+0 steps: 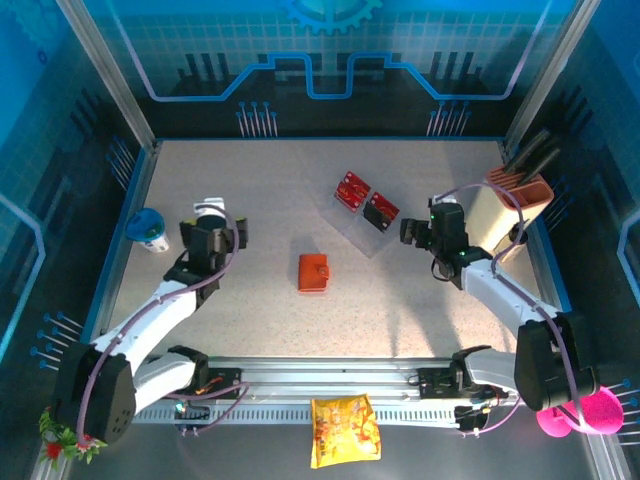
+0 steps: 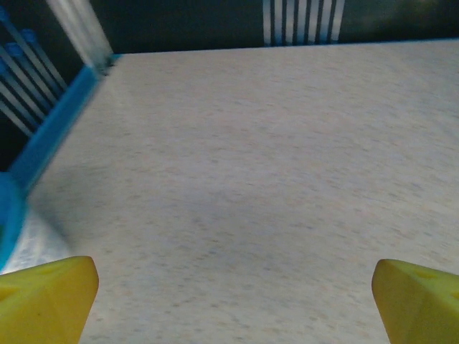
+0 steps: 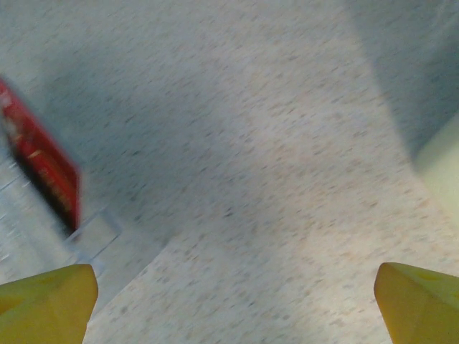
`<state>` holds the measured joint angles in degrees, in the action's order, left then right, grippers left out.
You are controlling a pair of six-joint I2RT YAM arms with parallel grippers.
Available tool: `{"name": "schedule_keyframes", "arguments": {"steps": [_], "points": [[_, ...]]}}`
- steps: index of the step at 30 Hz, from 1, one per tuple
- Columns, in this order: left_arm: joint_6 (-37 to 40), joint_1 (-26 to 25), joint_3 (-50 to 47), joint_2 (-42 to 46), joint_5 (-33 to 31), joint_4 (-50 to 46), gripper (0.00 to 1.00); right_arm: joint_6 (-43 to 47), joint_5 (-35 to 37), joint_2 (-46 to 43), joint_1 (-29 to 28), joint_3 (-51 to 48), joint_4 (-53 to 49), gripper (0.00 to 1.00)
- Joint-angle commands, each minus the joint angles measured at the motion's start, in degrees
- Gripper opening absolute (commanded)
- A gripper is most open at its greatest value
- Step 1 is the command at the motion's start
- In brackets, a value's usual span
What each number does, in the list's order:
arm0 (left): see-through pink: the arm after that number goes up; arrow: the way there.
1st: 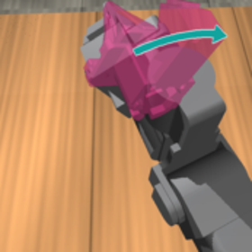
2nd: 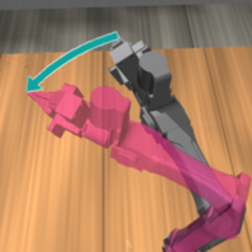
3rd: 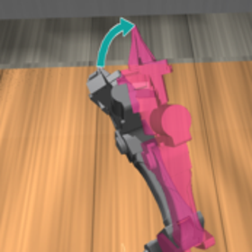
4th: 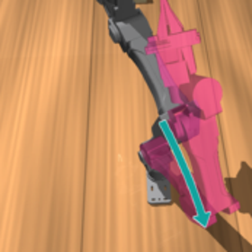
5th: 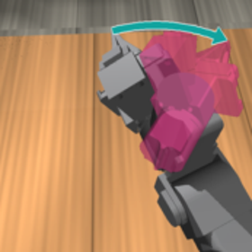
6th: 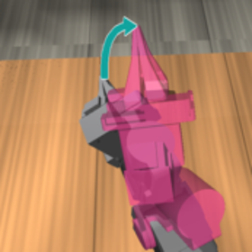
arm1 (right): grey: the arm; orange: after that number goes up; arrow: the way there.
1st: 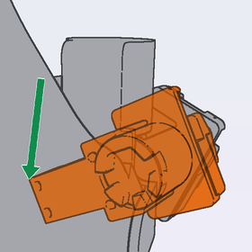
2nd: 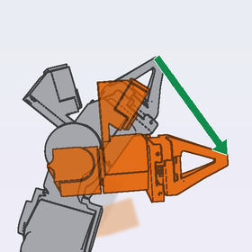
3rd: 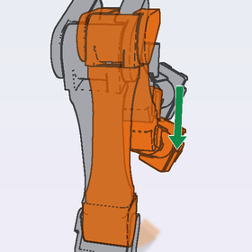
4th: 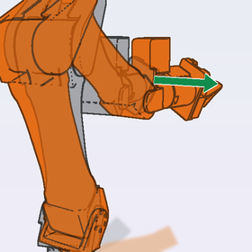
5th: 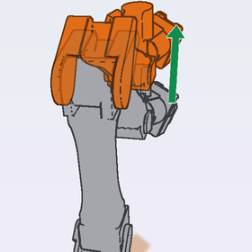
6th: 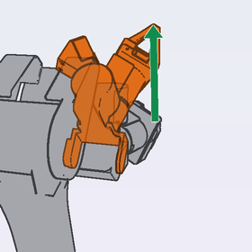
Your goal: Put the credit cards into the card holder
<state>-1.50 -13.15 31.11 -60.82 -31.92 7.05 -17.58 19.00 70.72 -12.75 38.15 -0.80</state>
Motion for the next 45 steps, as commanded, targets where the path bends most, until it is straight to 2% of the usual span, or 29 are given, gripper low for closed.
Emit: {"name": "schedule_keyframes", "arguments": {"steps": [1, 4, 9, 14, 19, 23, 26, 28, 31, 32, 39, 42, 45], "points": [[0.6, 4.4, -3.0, 2.5, 1.3, 7.0, 0.99, 3.8, 5.3, 0.4, 2.1, -2.5, 7.1, 1.00], [-0.7, 6.6, -6.0, 1.1, 6.0, 11.1, 0.99, 4.8, 5.6, 0.1, 3.4, -3.9, 10.5, 1.00], [-0.9, 6.9, -10.1, -6.5, 9.0, 21.5, 0.99, 7.9, 6.2, 1.6, 4.2, -4.6, 13.3, 1.00], [1.1, 7.3, -11.0, -13.1, 11.8, 30.9, 0.99, 10.8, 4.5, 4.9, 5.3, -7.7, 22.5, 1.00], [3.0, 8.7, -8.3, -18.6, 16.4, 34.6, 0.99, 13.6, 1.8, 9.7, 5.6, -10.7, 34.5, 1.00], [2.5, 9.8, -7.3, -23.1, 20.5, 37.7, 0.99, 16.6, -1.7, 12.0, 5.9, -10.9, 38.5, 1.00], [2.8, 10.2, -6.3, -25.8, 22.3, 38.8, 0.99, 15.7, -3.6, 14.7, 7.5, -15.0, 49.5, 1.00], [2.0, 11.1, -6.7, -25.9, 23.8, 39.4, 0.99, 15.4, -5.8, 15.0, 8.1, -14.4, 47.7, 1.00], [1.5, 13.0, -7.9, -27.6, 29.0, 42.4, 0.99, 16.0, -7.8, 17.8, 8.6, -17.0, 56.0, 1.00], [1.4, 13.3, -8.1, -27.6, 29.6, 42.8, 0.99, 15.6, -8.1, 17.0, 8.7, -16.6, 53.2, 1.00], [1.4, 13.4, -8.5, -28.3, 30.0, 44.6, 0.99, 16.0, -8.1, 17.6, 8.7, -16.3, 53.8, 1.00], [1.3, 13.4, -8.7, -28.2, 29.4, 44.9, 0.99, 15.5, -3.0, 17.6, 7.6, -17.4, 56.0, 1.00], [1.4, 13.4, -8.8, -28.3, 29.2, 44.8, 0.99, 16.3, -3.8, 17.6, 7.3, -16.6, 54.2, 1.00]]}}
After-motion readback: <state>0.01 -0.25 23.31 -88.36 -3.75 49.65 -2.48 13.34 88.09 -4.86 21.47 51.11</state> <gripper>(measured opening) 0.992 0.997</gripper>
